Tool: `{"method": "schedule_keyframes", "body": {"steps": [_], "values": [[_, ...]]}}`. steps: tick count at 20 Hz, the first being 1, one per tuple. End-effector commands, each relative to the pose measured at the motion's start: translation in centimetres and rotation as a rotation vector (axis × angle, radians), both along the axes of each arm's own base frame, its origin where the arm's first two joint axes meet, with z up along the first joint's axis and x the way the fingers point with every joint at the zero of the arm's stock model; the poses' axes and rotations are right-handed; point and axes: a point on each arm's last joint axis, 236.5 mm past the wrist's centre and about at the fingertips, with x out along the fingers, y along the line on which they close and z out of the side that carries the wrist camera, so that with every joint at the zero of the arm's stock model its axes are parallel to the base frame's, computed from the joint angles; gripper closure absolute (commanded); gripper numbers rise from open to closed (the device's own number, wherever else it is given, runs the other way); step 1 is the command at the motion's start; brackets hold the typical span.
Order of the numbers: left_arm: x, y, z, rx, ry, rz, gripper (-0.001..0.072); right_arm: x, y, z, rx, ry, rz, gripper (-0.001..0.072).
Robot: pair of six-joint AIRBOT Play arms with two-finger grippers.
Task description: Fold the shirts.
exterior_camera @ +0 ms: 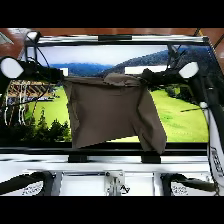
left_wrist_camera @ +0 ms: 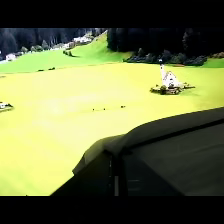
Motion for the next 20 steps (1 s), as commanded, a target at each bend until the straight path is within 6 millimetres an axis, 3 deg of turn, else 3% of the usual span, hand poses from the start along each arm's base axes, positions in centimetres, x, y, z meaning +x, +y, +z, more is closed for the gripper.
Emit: {"method": "schedule_keyframes", "body": {"steps": [1,2,3,4,6,7,10,11,13,14,16,17,20], "values": [[0.9,-0.4,-6.7,-0.072,0.176,0.029,0.0658,2.7,0.4,-5.1,0.019,0.032,-0.057,0.0604],[0.4,-1.0,-7.9,-0.087,0.226,0.023,0.0541,2.4,0.5,-5.5,0.016,0.05,-0.046,0.0358],[-0.3,-1.1,-8.7,-0.088,0.27,0.018,0.0249,1.9,0.3,-5.4,0.007,0.061,-0.023,0.0117],[-1.1,-0.6,-9.0,-0.072,0.306,0.018,0.002,1.2,-0.1,-4.8,-0.012,0.066,0.016,0.0116],[-3.0,2.0,-8.2,-0.043,0.398,0.045,0.0014,-0.4,-2.7,-2.5,-0.067,0.076,0.069,0.0116],[-3.9,3.4,-7.1,-0.042,0.425,0.057,0.003,-1.6,-5.1,-1.2,-0.12,0.091,0.082,0.0116],[-7.3,7.3,-4.8,-0.048,0.442,0.11,0.0033,-6.8,-15.4,0.6,-0.344,0.205,0.018,0.0116],[-9.1,7.8,-5.2,-0.067,0.464,0.112,0.004,-8.7,-18.6,0.8,-0.393,0.258,-0.023,0.0116],[-14.3,7.1,-8.2,-0.147,0.557,0.103,0.0133,-11.6,-22.5,1.5,-0.397,0.32,-0.08,0.0117],[-16.9,6.3,-10.1,-0.196,0.603,0.092,0.0131,-12.1,-23.5,2.0,-0.353,0.314,-0.129,0.0117],[-21.2,4.4,-13.4,-0.307,0.65,0.078,0.0099,-12.4,-23.8,2.6,-0.259,0.285,-0.173,0.0116],[-22.8,3.7,-15.0,-0.355,0.673,0.098,0.001,-12.5,-23.7,2.7,-0.235,0.282,-0.177,0.0116],[-26.0,1.3,-18.7,-0.456,0.733,0.062,0.0012,-12.0,-23.1,3.0,-0.21,0.259,-0.169,0.0117]]}}
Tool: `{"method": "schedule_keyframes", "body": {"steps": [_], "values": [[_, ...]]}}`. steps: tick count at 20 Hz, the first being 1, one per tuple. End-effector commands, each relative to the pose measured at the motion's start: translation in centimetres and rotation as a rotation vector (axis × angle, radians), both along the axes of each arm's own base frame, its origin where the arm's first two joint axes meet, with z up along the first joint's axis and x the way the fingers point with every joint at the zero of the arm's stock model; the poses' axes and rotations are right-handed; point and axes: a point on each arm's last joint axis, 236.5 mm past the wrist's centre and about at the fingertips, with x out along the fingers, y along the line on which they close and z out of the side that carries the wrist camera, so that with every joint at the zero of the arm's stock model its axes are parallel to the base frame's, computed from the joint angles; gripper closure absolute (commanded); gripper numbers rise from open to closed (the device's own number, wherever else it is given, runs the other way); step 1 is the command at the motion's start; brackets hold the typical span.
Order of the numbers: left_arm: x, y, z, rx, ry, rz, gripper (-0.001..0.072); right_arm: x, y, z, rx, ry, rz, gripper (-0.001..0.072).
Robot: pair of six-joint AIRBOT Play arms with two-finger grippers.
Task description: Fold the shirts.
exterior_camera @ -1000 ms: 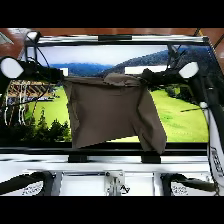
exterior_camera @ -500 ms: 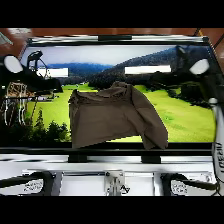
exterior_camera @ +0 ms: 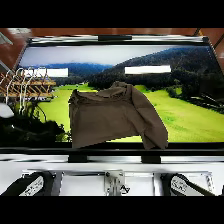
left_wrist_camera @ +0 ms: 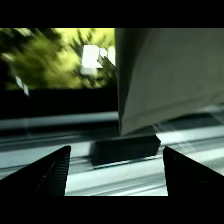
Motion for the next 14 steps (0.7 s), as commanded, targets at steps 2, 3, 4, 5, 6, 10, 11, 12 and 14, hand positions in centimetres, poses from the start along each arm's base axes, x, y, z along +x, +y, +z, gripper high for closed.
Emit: {"method": "schedule_keyframes", "body": {"steps": [2,3,4,5,6,10,11,12,14], "values": [[-4.3,-3.9,-4.9,-0.183,0.04,0.048,0.0028,-0.3,0.5,0.8,0.062,-0.024,-0.006,0.0116],[-4.4,-4.2,-5.5,-0.196,0.04,0.06,0.0029,-0.3,0.5,0.8,0.063,-0.024,-0.006,0.0116],[-4.4,-4.2,-6.1,-0.197,0.041,0.072,0.0029,-0.3,0.5,0.8,0.061,-0.025,-0.002,0.0116],[-4.4,-4.1,-6.5,-0.192,0.039,0.072,0.0029,-0.3,0.5,0.8,0.061,-0.026,0.0,0.0116],[-4.4,-4.1,-6.8,-0.192,0.042,0.07,0.0029,-0.3,0.5,0.8,0.061,-0.026,0.0,0.0116],[-3.4,-4.1,-7.6,-0.198,0.026,0.094,0.003,-0.3,0.5,0.8,0.062,-0.024,0.001,0.0116],[-3.0,-4.5,-7.6,-0.212,0.017,0.099,0.0031,-0.4,0.6,0.8,0.063,-0.022,0.001,0.0116],[-2.8,-5.1,-7.5,-0.231,0.012,0.094,0.0035,-0.4,0.6,0.8,0.063,-0.022,0.002,0.0116],[-3.3,-5.8,-8.1,-0.231,0.032,0.061,0.0037,-0.4,0.6,0.8,0.063,-0.022,0.002,0.0116]]}}
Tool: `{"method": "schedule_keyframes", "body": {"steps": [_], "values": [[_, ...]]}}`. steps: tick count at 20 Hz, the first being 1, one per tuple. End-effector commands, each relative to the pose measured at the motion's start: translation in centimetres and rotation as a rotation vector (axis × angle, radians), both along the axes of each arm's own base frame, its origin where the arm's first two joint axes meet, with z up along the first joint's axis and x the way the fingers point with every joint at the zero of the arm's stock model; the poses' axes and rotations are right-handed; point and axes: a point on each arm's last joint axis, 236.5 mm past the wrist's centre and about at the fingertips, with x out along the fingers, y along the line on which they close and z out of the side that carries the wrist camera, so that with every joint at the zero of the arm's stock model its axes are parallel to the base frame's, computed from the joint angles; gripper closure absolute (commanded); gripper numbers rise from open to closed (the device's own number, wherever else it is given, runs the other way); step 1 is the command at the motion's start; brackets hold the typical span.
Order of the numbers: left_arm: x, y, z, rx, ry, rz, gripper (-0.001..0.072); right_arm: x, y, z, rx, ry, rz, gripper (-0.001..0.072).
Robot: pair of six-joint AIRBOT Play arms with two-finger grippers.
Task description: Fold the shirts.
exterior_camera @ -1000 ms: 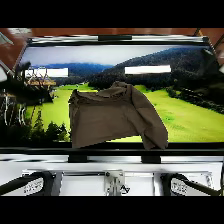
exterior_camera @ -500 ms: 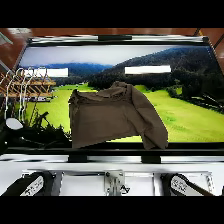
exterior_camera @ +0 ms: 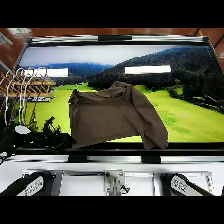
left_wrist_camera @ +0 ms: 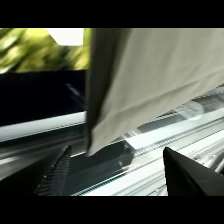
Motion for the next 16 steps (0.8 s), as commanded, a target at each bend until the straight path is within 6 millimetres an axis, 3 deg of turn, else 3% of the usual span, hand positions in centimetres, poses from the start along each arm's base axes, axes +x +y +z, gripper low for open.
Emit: {"method": "schedule_keyframes", "body": {"steps": [1,4,8,10,12,16], "values": [[0.1,-0.8,-1.4,0.012,-0.006,-0.026,0.0037,0.0,0.1,0.0,0.002,0.0,0.002,0.0116],[0.2,-1.6,-2.3,0.019,0.004,-0.035,0.0049,-0.1,0.1,0.0,0.003,0.003,0.003,0.0116],[1.8,-2.4,-2.2,-0.008,-0.005,0.056,0.047,-0.2,0.2,0.0,0.005,0.009,0.003,0.0116],[1.5,-2.6,-2.1,-0.017,0.004,0.044,0.0672,-0.8,0.1,-0.8,0.004,0.041,0.0,0.0116],[1.4,-2.7,-2.0,-0.02,0.006,0.042,0.0674,-2.9,0.7,-3.6,0.033,0.143,0.013,0.0116],[1.8,-3.0,-0.8,-0.037,-0.025,0.003,0.0674,-7.8,4.6,-11.4,0.189,0.322,0.068,0.0116]]}}
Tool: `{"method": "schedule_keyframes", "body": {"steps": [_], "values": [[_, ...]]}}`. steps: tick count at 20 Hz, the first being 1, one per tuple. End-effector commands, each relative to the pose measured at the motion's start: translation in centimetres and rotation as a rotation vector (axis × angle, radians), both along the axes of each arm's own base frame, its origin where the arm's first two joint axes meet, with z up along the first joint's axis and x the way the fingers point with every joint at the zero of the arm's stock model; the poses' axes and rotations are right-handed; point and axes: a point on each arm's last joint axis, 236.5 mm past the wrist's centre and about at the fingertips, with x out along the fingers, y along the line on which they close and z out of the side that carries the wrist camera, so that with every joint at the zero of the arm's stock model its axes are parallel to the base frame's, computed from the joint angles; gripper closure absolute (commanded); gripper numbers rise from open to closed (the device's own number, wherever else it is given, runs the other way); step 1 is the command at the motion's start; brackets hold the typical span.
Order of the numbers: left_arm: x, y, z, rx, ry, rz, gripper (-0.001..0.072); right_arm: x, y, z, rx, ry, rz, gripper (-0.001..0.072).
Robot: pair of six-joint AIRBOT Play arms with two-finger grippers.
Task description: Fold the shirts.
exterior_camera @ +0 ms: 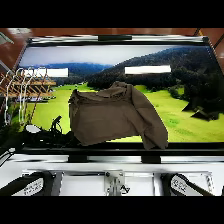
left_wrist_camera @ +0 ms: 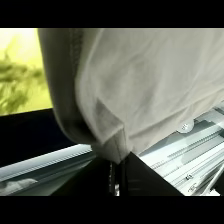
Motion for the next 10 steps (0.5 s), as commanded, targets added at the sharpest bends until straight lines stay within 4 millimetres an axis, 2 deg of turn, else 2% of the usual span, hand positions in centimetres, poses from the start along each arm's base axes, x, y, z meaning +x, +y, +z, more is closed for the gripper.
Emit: {"method": "schedule_keyframes", "body": {"steps": [1,3,5,10], "values": [[0.4,-0.6,1.5,-0.034,-0.024,-0.027,0.0674,-3.8,2.7,-5.8,0.097,0.114,0.036,0.0116],[0.8,-0.8,2.5,-0.044,-0.052,-0.041,0.0674,-4.3,2.5,-8.6,0.075,0.111,0.02,0.0116],[0.9,-0.8,3.5,-0.044,-0.082,-0.06,0.0674,-3.7,2.2,-10.3,0.065,0.098,-0.006,0.0116],[1.1,-0.9,4.8,-0.049,-0.124,-0.065,0.0674,-2.5,4.2,-12.3,0.198,0.111,-0.006,0.0116]]}}
